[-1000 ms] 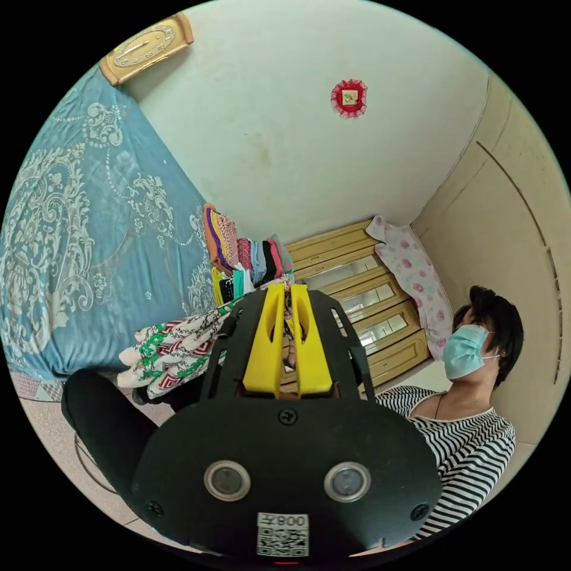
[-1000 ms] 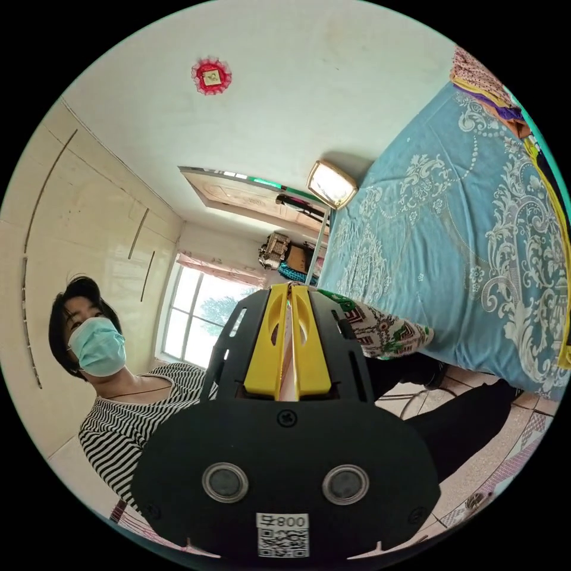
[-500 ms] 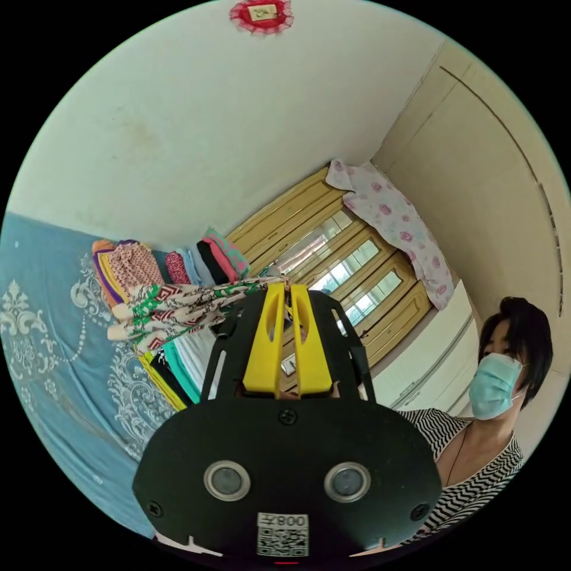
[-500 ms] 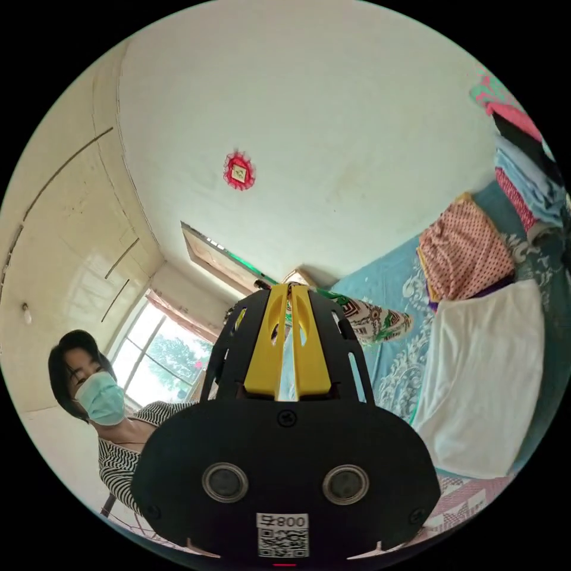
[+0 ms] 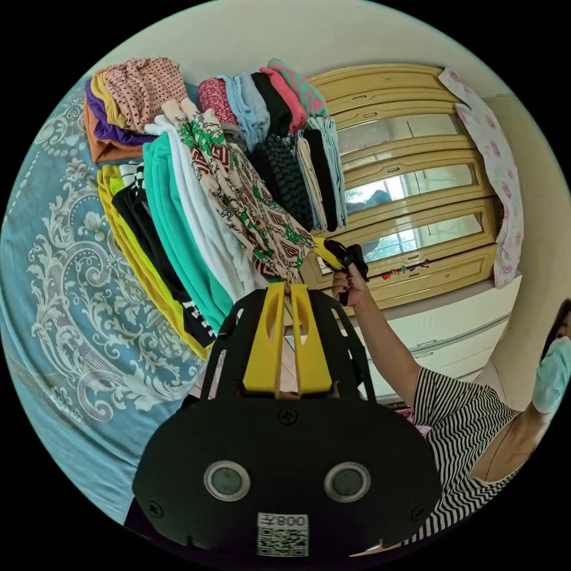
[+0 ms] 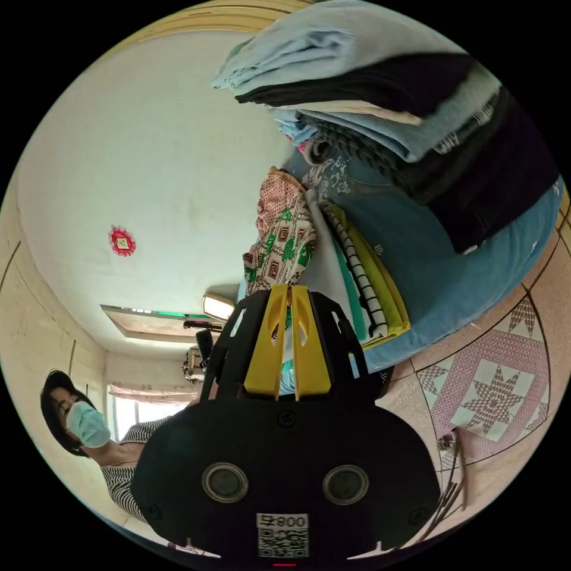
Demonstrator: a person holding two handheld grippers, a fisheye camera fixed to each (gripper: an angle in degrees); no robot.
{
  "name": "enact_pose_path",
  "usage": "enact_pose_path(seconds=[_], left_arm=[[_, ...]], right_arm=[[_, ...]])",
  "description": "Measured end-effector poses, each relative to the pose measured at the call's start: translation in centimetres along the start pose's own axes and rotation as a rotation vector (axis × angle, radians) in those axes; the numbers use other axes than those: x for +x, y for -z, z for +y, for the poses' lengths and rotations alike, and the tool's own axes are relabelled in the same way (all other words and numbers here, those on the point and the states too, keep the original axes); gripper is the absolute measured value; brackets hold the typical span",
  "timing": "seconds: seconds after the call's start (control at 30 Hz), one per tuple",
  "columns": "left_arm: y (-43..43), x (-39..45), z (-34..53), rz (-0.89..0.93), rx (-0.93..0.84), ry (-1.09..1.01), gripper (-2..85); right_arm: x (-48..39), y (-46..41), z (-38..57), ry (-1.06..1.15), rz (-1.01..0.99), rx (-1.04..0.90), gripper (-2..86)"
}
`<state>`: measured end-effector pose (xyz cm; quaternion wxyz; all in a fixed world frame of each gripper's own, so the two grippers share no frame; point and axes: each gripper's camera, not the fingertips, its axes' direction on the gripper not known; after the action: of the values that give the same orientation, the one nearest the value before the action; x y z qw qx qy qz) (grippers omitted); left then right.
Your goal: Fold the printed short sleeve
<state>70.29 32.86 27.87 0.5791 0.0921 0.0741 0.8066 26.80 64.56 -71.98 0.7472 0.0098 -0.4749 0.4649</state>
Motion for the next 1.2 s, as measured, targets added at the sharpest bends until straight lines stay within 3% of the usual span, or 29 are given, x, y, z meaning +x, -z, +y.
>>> enact_pose_path(seconds=[0.2,0.5,0.8,0.97,1.2], left_arm=[[-4.8,-7.0,2.9,-0.02,-0.042,-0.016,1.9],[-10.3,-20.2,8.2,-0.035,-0.065,0.11,2.0],[-8.6,-26.3,12.4,0.019,-0.013,0.042,2.1],[-4.3,-28.5,12.2,-0.104,0.08,-0.054,1.4],[-3.4,-30.7,4.9,-0.239,0.109,-0.126,0.5]], right_arm=[[-2.1,1.7,1.3,0.076,0.06,-0.021,0.6],[0.2,0.5,3.2,-0.025,0.076,-0.024,0.5],[-5.7,1.4,7.4,0.106,0.181,0.195,0.1],[-14.4,-7.9,10.5,0.407,0.272,0.087,0.0],[-16.9,-23.5,14.8,0.6,0.528,-0.151,0.0]])
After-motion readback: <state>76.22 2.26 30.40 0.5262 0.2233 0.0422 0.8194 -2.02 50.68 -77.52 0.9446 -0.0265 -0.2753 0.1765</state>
